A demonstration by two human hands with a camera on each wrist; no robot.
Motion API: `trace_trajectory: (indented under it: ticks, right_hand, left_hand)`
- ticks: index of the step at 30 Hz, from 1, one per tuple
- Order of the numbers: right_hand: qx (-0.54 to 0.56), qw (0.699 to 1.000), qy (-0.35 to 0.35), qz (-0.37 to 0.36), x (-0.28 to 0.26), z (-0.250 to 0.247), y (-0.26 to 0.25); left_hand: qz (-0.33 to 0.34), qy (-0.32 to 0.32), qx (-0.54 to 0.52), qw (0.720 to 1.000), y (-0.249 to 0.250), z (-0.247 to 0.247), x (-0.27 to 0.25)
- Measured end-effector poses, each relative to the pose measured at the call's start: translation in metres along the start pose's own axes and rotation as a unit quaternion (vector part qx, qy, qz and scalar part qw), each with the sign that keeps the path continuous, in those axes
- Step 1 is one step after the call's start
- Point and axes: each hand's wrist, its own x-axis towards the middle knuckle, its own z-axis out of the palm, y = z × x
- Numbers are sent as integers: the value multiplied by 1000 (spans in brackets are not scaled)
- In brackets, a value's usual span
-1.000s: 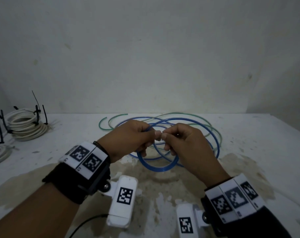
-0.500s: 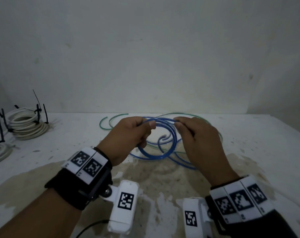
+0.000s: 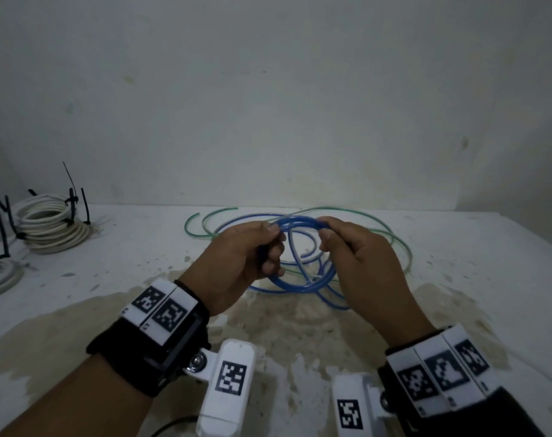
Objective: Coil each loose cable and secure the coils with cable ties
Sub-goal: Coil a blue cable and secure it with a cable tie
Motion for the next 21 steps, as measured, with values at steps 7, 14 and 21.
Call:
trace_trajectory:
  ticks: [7,14,21]
  right_hand:
    - [-40,989,-121,-77,-2,-2,-5]
    - [67,998,-17,10,2,-8,-6]
    - [88,990,-67,89,4,-12,14]
  left_hand:
    - [-82,-127,151,977,13,-13,-2]
    - [-16,-45,-44,998,19,-1,-2]
    - [60,54,-253,964,39,-42,14]
